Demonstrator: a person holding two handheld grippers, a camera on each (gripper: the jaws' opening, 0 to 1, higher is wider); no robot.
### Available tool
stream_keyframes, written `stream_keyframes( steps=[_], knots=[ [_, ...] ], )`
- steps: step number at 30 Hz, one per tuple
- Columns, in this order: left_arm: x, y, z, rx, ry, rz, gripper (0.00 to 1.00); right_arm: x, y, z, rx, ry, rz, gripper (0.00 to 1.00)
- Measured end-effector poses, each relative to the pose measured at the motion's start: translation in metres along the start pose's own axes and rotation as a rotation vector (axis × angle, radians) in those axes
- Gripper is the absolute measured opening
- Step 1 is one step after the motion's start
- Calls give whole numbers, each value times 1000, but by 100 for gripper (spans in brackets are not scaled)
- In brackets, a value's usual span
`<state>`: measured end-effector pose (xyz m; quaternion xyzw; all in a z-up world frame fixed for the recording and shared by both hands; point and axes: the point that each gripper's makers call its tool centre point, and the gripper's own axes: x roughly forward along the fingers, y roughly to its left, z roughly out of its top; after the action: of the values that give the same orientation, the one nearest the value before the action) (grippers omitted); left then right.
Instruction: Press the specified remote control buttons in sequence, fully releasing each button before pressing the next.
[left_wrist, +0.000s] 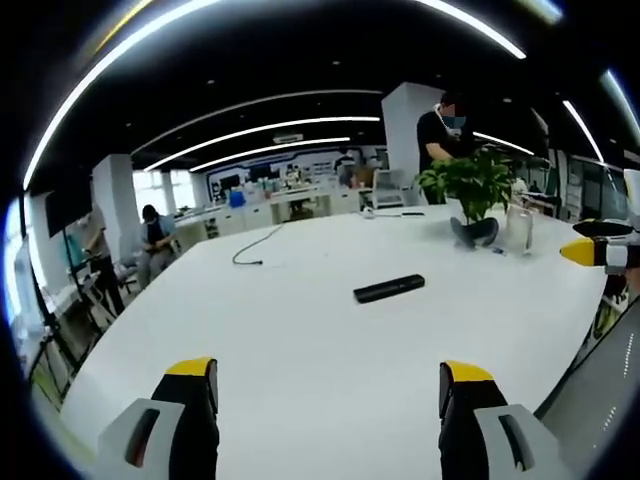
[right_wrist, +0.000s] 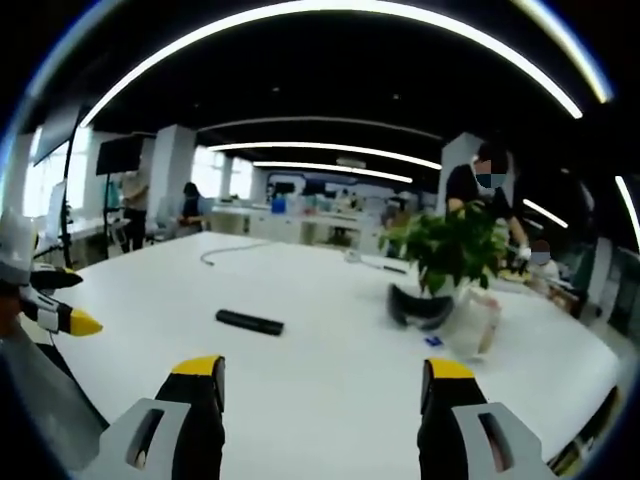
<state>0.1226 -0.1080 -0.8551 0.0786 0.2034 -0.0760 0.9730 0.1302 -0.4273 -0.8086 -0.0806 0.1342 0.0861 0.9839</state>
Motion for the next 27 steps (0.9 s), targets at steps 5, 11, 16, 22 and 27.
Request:
stream_keyframes(
  steps=[5, 11, 16, 22, 27],
  knots=[
    [-6, 3, -8, 12, 17, -2, 94, -6, 7, -2, 2, 4, -18, 80],
    [-9, 6, -12, 38, 22, -7, 94, -9, 15, -6, 11, 13, -31, 81],
    [-7, 10, -10, 35, 12, 0, 91, -8, 17, -8, 8, 24, -37, 81],
    [-3, 8, -13, 49, 23, -10, 90, -3, 18, -13, -22, 52, -46, 80],
    [0, 10, -16, 51, 37, 1, 90, 0, 21, -13, -34, 49, -22, 80]
  ],
)
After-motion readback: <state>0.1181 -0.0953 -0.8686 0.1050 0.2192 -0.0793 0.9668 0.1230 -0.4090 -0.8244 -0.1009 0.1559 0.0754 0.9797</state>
